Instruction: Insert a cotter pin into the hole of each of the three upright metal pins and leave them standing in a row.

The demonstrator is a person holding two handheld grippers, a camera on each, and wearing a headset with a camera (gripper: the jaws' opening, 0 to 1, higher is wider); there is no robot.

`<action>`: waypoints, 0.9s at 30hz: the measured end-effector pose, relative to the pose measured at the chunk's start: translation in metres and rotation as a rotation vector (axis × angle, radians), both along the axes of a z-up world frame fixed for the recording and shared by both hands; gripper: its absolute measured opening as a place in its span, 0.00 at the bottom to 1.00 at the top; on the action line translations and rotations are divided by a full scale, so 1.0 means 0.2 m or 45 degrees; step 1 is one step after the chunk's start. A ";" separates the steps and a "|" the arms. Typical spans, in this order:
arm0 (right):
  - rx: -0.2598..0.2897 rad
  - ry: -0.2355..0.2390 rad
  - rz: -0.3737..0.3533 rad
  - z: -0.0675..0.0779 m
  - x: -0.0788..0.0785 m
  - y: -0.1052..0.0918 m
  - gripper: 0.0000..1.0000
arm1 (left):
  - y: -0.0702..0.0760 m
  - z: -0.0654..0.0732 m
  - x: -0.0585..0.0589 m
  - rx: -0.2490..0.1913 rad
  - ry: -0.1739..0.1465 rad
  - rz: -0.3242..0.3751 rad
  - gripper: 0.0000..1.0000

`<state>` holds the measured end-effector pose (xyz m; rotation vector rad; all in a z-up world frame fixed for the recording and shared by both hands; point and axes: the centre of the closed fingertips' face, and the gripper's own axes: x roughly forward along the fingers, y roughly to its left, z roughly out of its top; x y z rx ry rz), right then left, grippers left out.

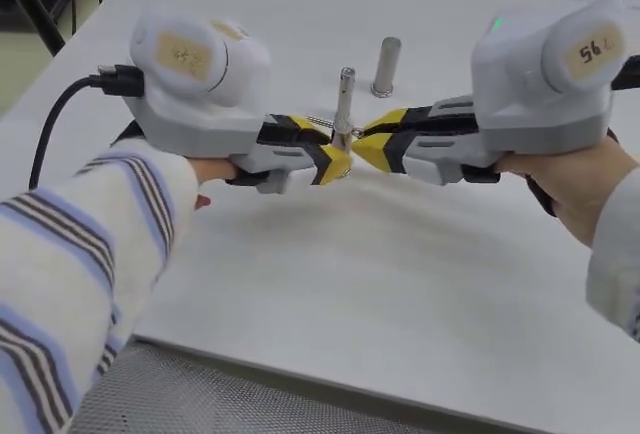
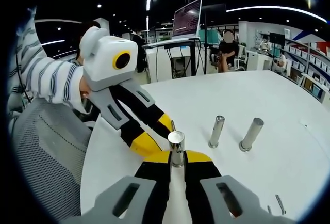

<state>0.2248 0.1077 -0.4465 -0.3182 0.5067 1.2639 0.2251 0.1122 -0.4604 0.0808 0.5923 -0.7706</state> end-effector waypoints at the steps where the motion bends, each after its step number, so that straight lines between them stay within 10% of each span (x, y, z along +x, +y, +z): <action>1: -0.002 0.002 -0.003 -0.01 0.00 0.00 0.06 | 0.00 -0.01 -0.01 0.008 0.009 -0.010 0.20; 20: 0.021 0.039 0.007 -0.12 0.01 0.11 0.16 | 0.14 0.03 -0.20 0.142 0.007 -0.159 0.68; 27: 0.002 0.010 0.017 -0.15 0.01 0.13 0.15 | 0.11 0.07 -0.20 0.098 -0.013 -0.146 0.88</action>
